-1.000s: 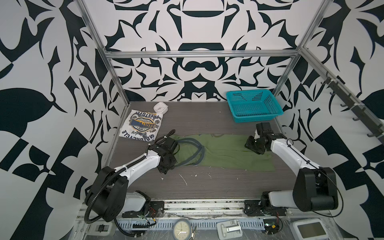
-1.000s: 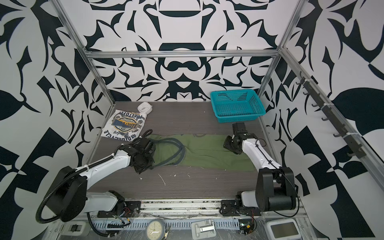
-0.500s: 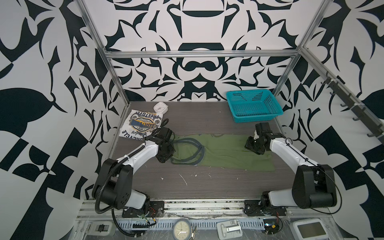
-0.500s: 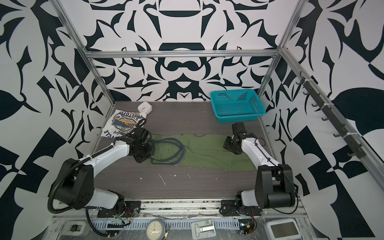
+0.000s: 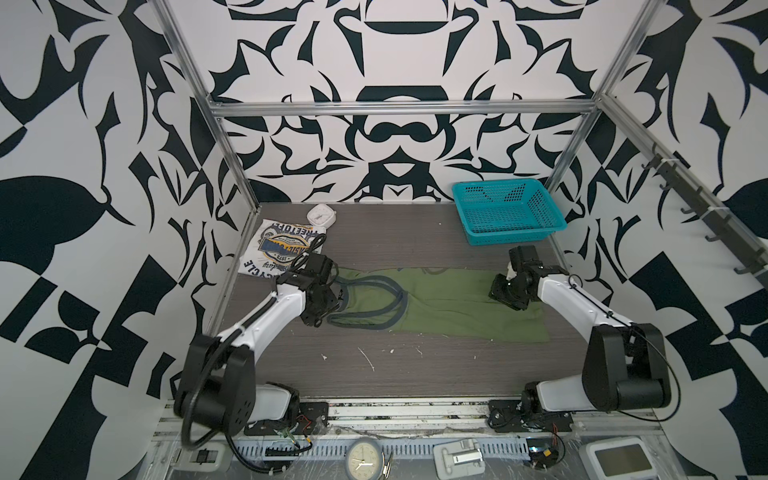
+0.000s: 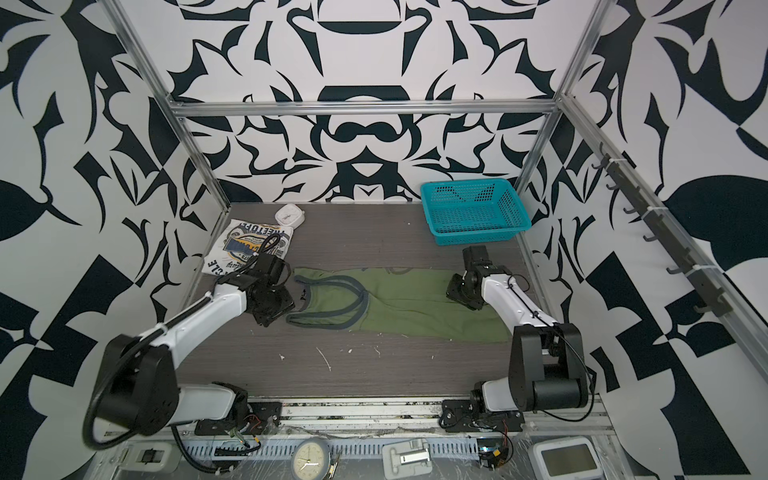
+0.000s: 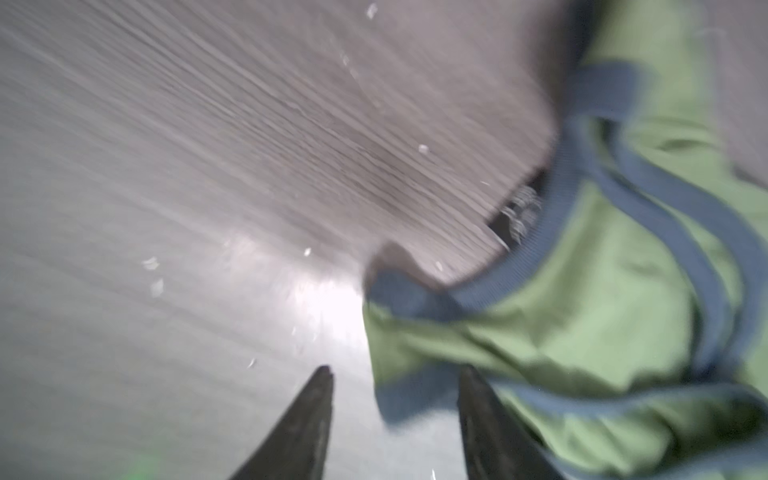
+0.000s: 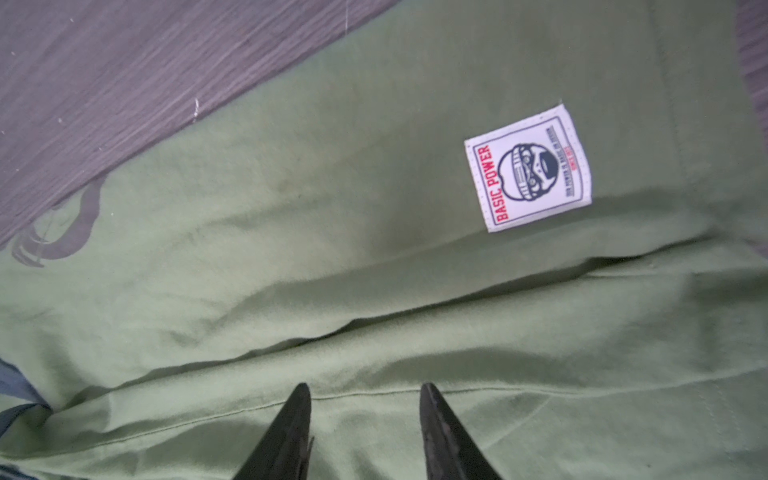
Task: Fold and stack the tank tops
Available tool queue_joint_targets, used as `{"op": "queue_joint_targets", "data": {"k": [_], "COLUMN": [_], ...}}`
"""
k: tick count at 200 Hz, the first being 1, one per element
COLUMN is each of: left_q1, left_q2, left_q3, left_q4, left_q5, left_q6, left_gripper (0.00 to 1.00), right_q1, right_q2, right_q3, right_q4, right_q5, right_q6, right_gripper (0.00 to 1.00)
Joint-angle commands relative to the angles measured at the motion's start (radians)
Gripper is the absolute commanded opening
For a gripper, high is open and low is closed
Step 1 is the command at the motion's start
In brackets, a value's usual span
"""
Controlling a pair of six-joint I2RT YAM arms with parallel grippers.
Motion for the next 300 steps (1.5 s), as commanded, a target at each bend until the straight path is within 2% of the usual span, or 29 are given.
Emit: {"op": "queue_joint_targets", "data": {"k": [1,17,35,89,135,215,257,300], "left_q1": [-0.08,-0.151,-0.198,-0.212,-0.209,-0.15,-0.064,0.028], "left_q2": [-0.074,-0.083,-0.033,0.205,0.291,0.33,0.338,0.3], "left_q3": [-0.03,-0.04,-0.039,0.084,0.122,0.11,0.126,0.147], "left_q4": [-0.16,-0.182,-0.186,-0.182,-0.176,-0.105,-0.028,-0.032], "left_q5": [-0.153,-0.172,-0.169,-0.208,-0.252,-0.215,-0.113,0.023], "left_q6": [-0.012,-0.035,-0.035,0.045,0.048,0.038,0.058,0.06], "left_gripper": [0.54,0.53,0.53,0.48,0.39,0.19,0.0,0.0], "right_q1": [0.006,0.006,0.006,0.006,0.006,0.006,0.007,0.006], "right_q2": [0.005,0.006,0.005,0.001,0.002,0.002,0.007,0.059], "right_q3": [0.001,0.001,0.0,-0.004,-0.011,-0.012,-0.007,0.004], "right_q4": [-0.004,-0.004,-0.004,-0.006,-0.005,-0.009,-0.013,-0.033], "right_q5": [-0.003,-0.005,-0.003,-0.002,-0.002,-0.001,0.025,0.094], "right_q6": [-0.014,-0.013,-0.013,-0.016,-0.019,-0.023,-0.025,-0.038], "right_gripper": [0.46,0.45,0.46,0.46,0.46,0.46,0.46,0.46]}}
